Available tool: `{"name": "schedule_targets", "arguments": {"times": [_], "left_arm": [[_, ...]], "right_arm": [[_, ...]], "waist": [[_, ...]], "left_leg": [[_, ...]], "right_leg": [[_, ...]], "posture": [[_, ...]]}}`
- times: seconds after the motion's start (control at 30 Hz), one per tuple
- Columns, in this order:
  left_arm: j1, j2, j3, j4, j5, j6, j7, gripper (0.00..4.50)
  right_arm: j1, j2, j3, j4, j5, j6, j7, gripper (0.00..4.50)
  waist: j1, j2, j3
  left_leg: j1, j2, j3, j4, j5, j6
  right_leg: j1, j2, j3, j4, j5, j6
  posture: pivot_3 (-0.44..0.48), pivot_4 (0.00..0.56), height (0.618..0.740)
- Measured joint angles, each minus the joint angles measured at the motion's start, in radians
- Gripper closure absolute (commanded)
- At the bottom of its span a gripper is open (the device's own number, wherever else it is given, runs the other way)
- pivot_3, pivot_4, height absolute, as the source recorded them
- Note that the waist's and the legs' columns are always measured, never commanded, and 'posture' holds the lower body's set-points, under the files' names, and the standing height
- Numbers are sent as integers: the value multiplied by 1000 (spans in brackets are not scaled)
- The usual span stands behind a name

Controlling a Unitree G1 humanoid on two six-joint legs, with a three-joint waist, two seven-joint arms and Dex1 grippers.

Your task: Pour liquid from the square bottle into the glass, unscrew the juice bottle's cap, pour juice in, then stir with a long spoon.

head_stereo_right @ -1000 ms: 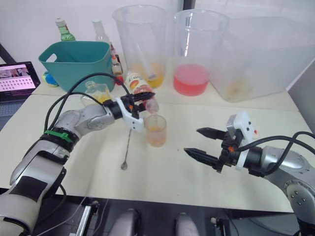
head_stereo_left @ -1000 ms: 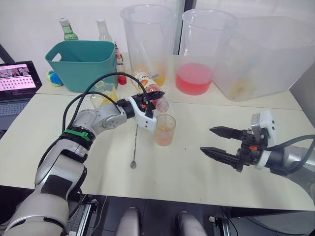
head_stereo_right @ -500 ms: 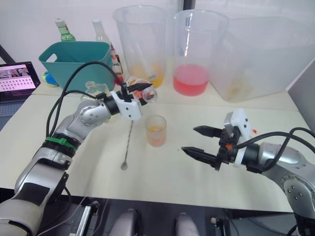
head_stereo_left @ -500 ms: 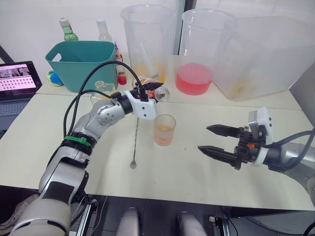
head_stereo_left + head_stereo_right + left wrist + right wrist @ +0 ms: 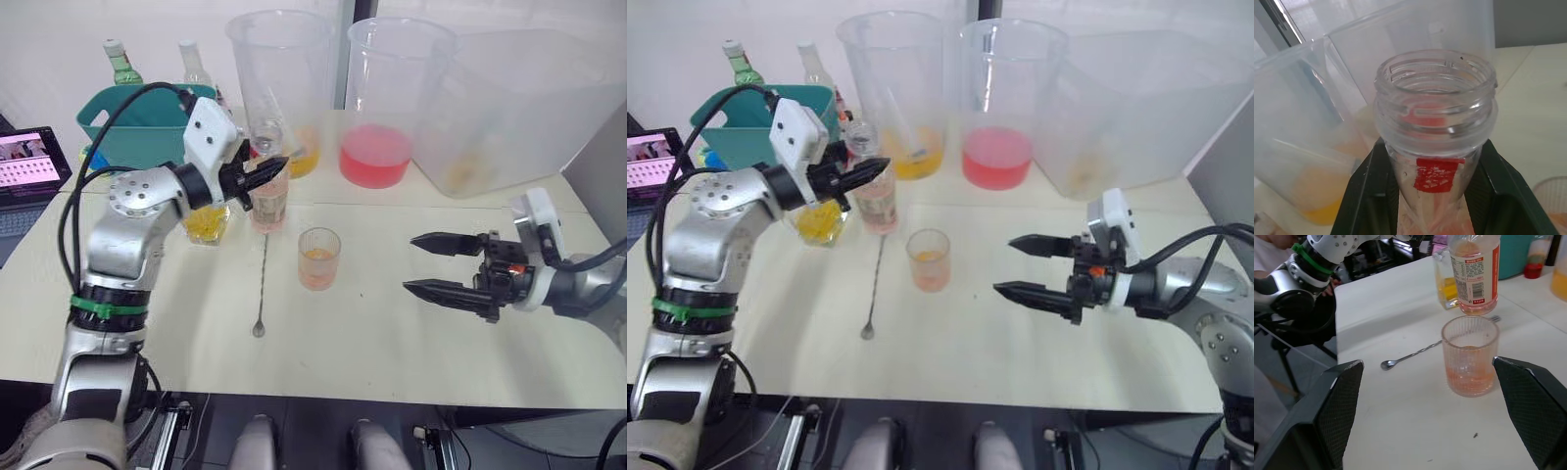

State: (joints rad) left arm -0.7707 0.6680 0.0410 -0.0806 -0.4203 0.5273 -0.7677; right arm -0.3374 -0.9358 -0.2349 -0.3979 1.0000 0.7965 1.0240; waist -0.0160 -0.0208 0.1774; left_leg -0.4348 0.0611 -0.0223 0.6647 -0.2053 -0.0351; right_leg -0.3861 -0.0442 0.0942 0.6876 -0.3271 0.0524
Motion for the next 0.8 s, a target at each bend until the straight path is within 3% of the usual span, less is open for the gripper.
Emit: {"name": "schedule_targets", "arguments": {"times": [0.17, 0.37, 0.57, 0.8], "left_arm": [[157, 145, 141, -137, -105, 182, -21, 3099], [360, 209, 329, -162, -177, 290, -29, 3099], [295, 226, 506, -3, -212, 280, 23, 3099], [139, 214, 457, 299, -113, 89, 57, 3099]], "right_arm": [[-94, -10, 64, 97, -45, -11, 115, 39], [-164, 13, 142, 179, -95, -27, 202, 39], [-191, 24, 157, 193, -131, -26, 228, 39], [-158, 17, 140, 181, -151, -7, 205, 39]], "waist": [[-7, 0, 0], [-1, 0, 0], [10, -1, 0], [8, -1, 0]], "left_leg": [[1, 1, 0, 0, 0, 0], [0, 2, 0, 0, 0, 0], [0, 1, 0, 0, 0, 0], [-1, 1, 0, 0, 0, 0]], "right_leg": [[0, 0, 0, 0, 0, 0], [-1, 0, -1, 0, 0, -1], [0, -1, -2, -1, 0, -1], [-1, 0, -2, -1, 0, -1]], "posture": [[0, 150, 726], [0, 150, 726], [0, 150, 726], [0, 150, 726]]}}
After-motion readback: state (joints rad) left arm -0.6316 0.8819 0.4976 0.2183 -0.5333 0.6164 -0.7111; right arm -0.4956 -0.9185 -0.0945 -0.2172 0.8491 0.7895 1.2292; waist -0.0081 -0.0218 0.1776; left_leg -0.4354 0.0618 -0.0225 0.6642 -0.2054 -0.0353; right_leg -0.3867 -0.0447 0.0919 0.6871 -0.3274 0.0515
